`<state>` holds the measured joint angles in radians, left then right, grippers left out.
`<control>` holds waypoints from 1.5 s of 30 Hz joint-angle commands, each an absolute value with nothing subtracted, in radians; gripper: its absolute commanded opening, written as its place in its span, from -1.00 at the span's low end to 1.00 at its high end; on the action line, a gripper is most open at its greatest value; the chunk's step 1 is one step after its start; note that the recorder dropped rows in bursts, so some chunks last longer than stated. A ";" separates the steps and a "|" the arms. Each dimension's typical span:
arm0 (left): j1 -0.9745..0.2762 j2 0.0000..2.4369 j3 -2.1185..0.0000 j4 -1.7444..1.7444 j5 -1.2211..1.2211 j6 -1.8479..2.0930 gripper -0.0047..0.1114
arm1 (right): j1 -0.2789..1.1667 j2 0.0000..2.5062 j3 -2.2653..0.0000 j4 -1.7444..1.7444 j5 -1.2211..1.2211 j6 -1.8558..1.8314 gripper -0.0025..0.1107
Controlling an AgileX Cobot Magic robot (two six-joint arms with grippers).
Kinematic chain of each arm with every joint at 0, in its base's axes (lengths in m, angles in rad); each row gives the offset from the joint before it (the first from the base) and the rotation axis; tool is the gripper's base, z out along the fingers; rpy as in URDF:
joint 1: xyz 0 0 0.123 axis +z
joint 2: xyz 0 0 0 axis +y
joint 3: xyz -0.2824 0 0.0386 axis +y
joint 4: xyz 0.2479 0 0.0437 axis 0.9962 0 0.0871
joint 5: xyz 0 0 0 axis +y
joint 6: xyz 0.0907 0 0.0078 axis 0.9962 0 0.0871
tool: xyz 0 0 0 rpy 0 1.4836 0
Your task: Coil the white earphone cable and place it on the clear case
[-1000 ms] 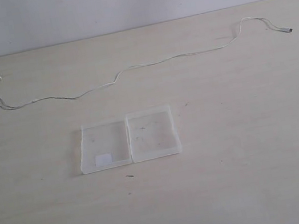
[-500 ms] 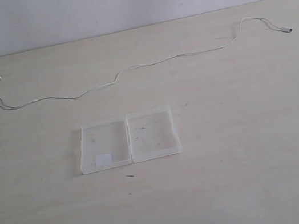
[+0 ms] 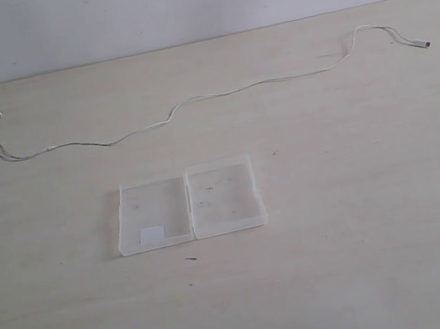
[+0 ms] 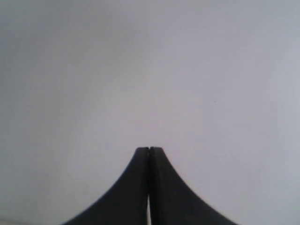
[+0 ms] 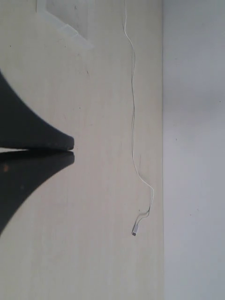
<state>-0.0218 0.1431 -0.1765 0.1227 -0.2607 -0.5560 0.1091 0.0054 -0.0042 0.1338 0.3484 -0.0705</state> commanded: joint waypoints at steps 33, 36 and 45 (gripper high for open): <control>-0.199 1.826 -1.477 -0.247 1.184 0.540 -0.92 | 0.104 0.000 0.000 0.129 0.335 -0.072 -0.96; -0.199 1.826 -1.477 -0.247 1.132 0.651 -0.92 | 0.104 0.000 0.000 0.129 0.335 -0.072 -0.96; -0.199 1.848 -1.545 -0.202 0.903 1.013 -0.92 | 0.104 0.000 0.000 0.129 0.335 -0.072 -0.96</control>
<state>-0.1952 1.8321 -1.4969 -0.2254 0.9760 0.9277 0.1091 0.0054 -0.0042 0.1338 0.3484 -0.0705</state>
